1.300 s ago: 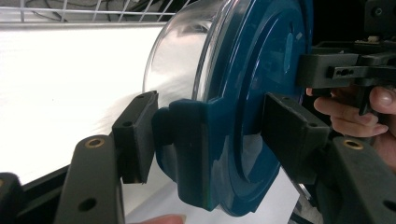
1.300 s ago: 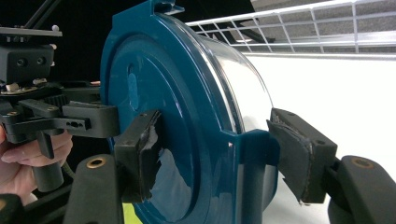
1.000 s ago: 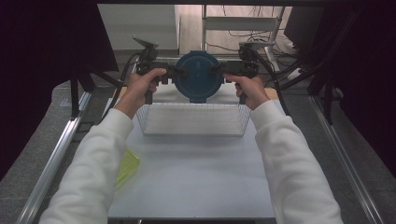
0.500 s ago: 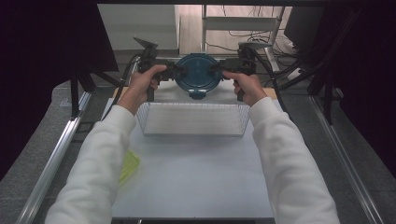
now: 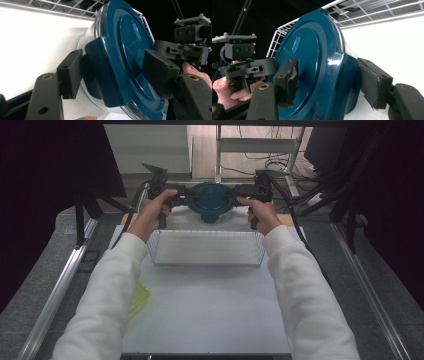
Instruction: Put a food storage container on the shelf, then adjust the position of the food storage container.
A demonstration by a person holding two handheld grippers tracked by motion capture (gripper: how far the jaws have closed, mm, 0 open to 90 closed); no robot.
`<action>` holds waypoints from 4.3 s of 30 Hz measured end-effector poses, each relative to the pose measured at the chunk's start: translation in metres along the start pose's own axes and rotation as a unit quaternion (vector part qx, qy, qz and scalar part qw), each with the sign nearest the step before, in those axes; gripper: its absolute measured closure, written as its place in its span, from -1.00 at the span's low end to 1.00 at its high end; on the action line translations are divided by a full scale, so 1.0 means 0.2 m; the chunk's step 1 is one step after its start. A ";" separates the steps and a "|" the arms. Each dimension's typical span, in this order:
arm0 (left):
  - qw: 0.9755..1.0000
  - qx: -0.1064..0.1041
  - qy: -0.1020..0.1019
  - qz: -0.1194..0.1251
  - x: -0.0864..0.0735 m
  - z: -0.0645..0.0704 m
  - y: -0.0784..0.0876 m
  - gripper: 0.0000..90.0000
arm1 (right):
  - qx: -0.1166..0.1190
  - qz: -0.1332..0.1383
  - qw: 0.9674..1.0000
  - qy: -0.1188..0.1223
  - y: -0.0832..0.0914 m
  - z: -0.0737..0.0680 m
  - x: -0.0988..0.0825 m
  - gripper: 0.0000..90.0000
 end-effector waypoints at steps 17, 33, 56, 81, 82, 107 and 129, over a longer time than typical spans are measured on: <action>0.988 0.089 -0.117 0.045 0.00 0.01 0.12 -0.46 | -0.054 0.070 0.991 0.096 0.12 -0.05 0.02 -0.58; 0.940 0.175 -0.290 0.034 -0.35 0.22 0.29 -0.36 | -0.114 0.079 0.947 0.290 0.31 -0.16 -0.24 -0.51; 0.925 0.200 -0.322 0.014 -1.08 0.12 0.34 -0.37 | -0.084 0.048 0.940 0.327 0.41 0.02 -0.96 -0.54; 0.938 0.224 -0.263 -0.021 -1.39 -0.20 0.33 -0.41 | -0.118 -0.035 0.937 0.326 0.24 0.29 -1.35 -0.49; 0.938 0.224 -0.263 -0.021 -1.39 -0.20 0.33 -0.41 | -0.118 -0.034 0.938 0.325 0.24 0.29 -1.35 -0.48; 0.942 0.239 -0.237 0.014 -1.33 -0.24 0.53 -0.47 | -0.121 -0.038 0.944 0.305 0.27 0.34 -1.38 -0.48; 0.939 0.323 -0.120 -0.004 -1.16 -0.86 0.75 0.06 | -0.130 -0.046 0.948 0.286 0.27 0.41 -1.37 -0.48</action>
Point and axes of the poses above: each handheld gripper's, and its own axes: y roughly backward along the jaws, x roughly out of its top, z roughly to its right, the point moved 10 cm from there along -y, roughly forward along the jaws, and after that the axes turned 6 degrees about -z, right-handed, at the moved point
